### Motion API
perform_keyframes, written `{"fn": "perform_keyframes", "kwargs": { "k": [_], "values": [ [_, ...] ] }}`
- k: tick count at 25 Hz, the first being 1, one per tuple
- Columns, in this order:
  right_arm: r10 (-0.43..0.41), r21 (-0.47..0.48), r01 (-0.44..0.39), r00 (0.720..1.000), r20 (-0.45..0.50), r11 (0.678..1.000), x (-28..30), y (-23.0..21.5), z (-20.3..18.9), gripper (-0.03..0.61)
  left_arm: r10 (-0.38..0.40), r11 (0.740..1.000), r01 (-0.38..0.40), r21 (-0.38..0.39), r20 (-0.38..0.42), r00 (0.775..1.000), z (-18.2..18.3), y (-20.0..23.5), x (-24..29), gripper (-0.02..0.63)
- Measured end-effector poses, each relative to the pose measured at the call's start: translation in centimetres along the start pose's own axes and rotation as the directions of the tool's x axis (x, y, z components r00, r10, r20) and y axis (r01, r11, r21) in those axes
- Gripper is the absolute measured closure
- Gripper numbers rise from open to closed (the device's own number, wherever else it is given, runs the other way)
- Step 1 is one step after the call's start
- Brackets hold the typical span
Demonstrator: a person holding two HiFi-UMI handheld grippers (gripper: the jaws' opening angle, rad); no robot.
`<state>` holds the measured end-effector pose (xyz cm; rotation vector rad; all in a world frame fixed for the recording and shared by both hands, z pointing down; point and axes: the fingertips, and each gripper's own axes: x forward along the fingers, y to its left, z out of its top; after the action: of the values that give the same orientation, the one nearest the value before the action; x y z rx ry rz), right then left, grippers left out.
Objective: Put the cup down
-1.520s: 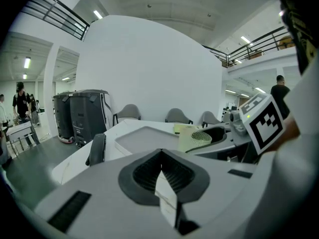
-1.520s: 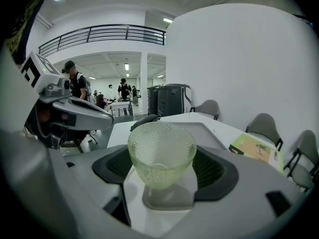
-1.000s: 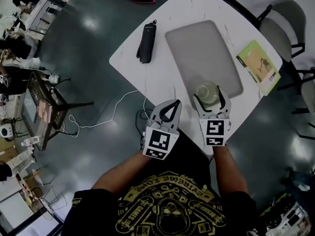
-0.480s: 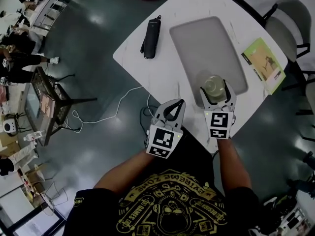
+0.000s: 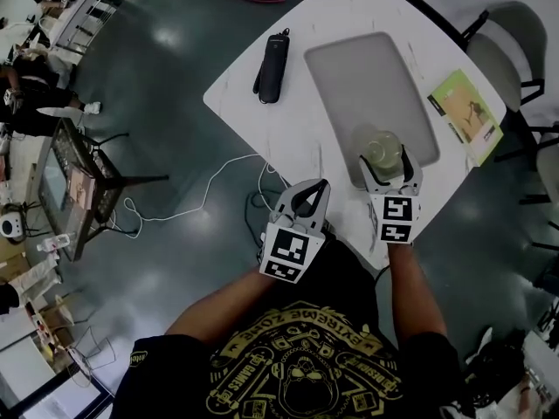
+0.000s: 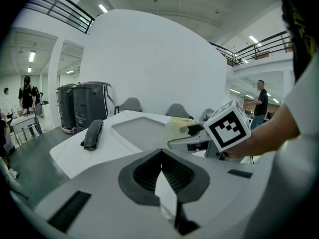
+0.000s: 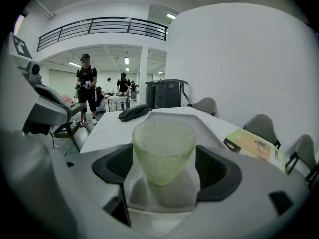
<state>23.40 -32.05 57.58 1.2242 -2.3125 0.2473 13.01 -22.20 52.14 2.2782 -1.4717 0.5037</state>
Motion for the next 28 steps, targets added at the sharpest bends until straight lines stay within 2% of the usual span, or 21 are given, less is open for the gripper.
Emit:
{"fn": "perform_keyframes", "kwargs": {
  "k": [7,13,20,25,28],
  "values": [
    [-0.059,0.040,0.058,0.998,0.021,0.997,-2.9,0.0,0.7,0.198,-0.030,1.000,0.030,0.002,0.037,0.999,0.9,-0.2,-1.3,0.603],
    [-0.112,0.066,0.106,0.990,0.087,0.992,-6.2,1.1,3.8,0.198,-0.058,0.998,0.057,0.014,0.090,0.994,2.3,-0.1,-3.2,0.603],
    [-0.110,0.098,0.096,0.984,0.142,0.991,-10.0,4.6,6.4,0.198,-0.057,0.998,0.055,0.017,0.111,0.992,2.4,0.5,-6.6,0.603],
    [-0.129,0.095,0.114,0.977,0.170,0.989,-12.6,6.8,7.5,0.335,-0.068,0.997,0.065,0.031,0.146,0.987,2.9,0.8,-8.7,0.603],
    [-0.128,0.095,0.112,0.976,0.178,0.989,-14.0,8.6,7.7,0.424,-0.071,0.997,0.070,0.007,0.165,0.984,2.6,1.0,-10.3,0.603]
  ]
}}
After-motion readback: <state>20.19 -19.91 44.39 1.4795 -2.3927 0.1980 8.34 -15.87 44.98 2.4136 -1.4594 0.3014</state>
